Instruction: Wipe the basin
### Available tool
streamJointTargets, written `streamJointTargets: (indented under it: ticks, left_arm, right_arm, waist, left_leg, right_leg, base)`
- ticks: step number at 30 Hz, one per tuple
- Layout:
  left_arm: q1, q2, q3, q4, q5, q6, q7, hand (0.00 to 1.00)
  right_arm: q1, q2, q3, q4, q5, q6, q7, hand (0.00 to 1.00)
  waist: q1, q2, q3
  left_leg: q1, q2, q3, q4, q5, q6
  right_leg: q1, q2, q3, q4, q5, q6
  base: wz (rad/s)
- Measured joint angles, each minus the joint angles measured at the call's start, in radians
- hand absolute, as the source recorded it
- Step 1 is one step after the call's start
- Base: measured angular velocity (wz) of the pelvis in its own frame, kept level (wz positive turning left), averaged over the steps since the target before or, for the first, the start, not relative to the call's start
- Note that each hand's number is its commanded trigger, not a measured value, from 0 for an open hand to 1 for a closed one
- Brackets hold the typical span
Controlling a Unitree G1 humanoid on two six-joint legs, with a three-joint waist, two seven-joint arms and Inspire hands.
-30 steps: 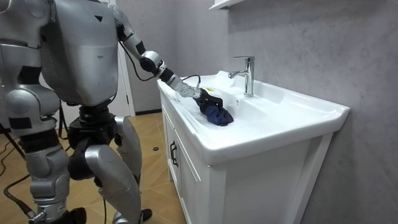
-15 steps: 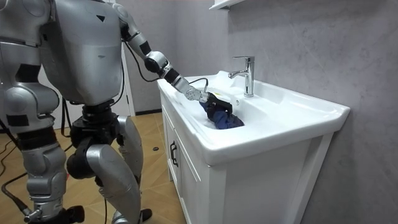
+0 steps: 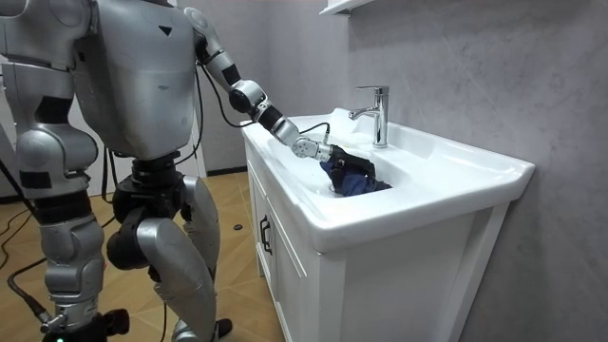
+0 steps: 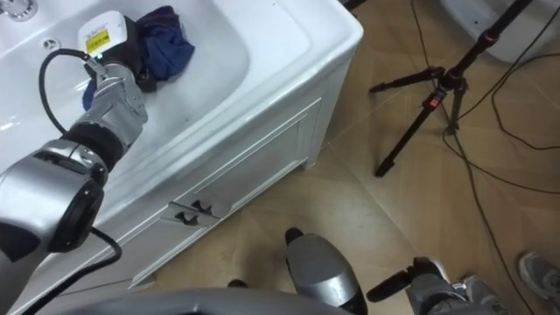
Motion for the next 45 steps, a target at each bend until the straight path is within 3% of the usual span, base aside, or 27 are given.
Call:
streamJointTargets:
  ticks: [5, 19, 24, 31, 45]
  left_arm:
    - [0.0, -0.004, -0.058, -0.049, -0.105, -0.032, 0.02, 1.0]
    - [0.0, -0.015, -0.108, -0.251, -0.123, -0.057, 0.026, 1.0]
    - [0.0, -0.01, -0.136, -0.278, -0.122, -0.057, 0.025, 1.0]
    - [0.0, -0.017, -0.136, -0.284, -0.122, -0.057, 0.023, 1.0]
    - [0.008, -0.025, -0.135, -0.305, -0.122, -0.064, -0.015, 1.0]
  right_arm:
    - [-0.027, 0.0, 0.013, 0.035, 0.0, -0.011, 0.0, 0.0]
    - [-0.024, -0.01, 0.013, 0.037, -0.002, -0.033, 0.005, 0.0]
    - [-0.011, -0.013, 0.013, 0.035, -0.005, -0.032, 0.018, 0.0]
    - [-0.002, -0.016, 0.013, 0.032, -0.004, -0.032, 0.038, 0.0]
    - [0.01, -0.018, 0.011, 0.028, -0.009, -0.01, 0.043, 0.0]
  waist:
    - [-0.002, 0.027, 0.0087]
    - [-0.002, 0.032, 0.0068]
    - [0.004, 0.036, 0.0055]
    - [0.004, 0.058, 0.0044]
    - [0.002, 0.06, 0.0033]
  left_leg:
    - [-0.005, -0.006, -0.005, -0.005, 0.001, 0.005]
    - [0.0, -0.02, -0.013, -0.019, 0.005, 0.012]
    - [0.002, -0.02, -0.015, -0.02, 0.004, 0.013]
    - [0.022, -0.02, -0.014, -0.023, 0.004, 0.013]
    - [0.07, -0.026, -0.014, -0.042, 0.006, 0.016]
  right_leg:
    - [-0.002, -0.005, -0.003, -0.002, 0.003, 0.004]
    - [0.002, -0.018, -0.008, -0.002, -0.004, 0.013]
    - [0.007, -0.019, -0.01, -0.005, -0.003, 0.013]
    - [0.025, -0.018, -0.008, -0.006, -0.005, 0.014]
    - [0.069, -0.018, -0.007, -0.02, -0.005, 0.018]
  base:
    - [0.01]
    - [0.02]
    - [0.01]
    - [0.0]
    - [-0.01]
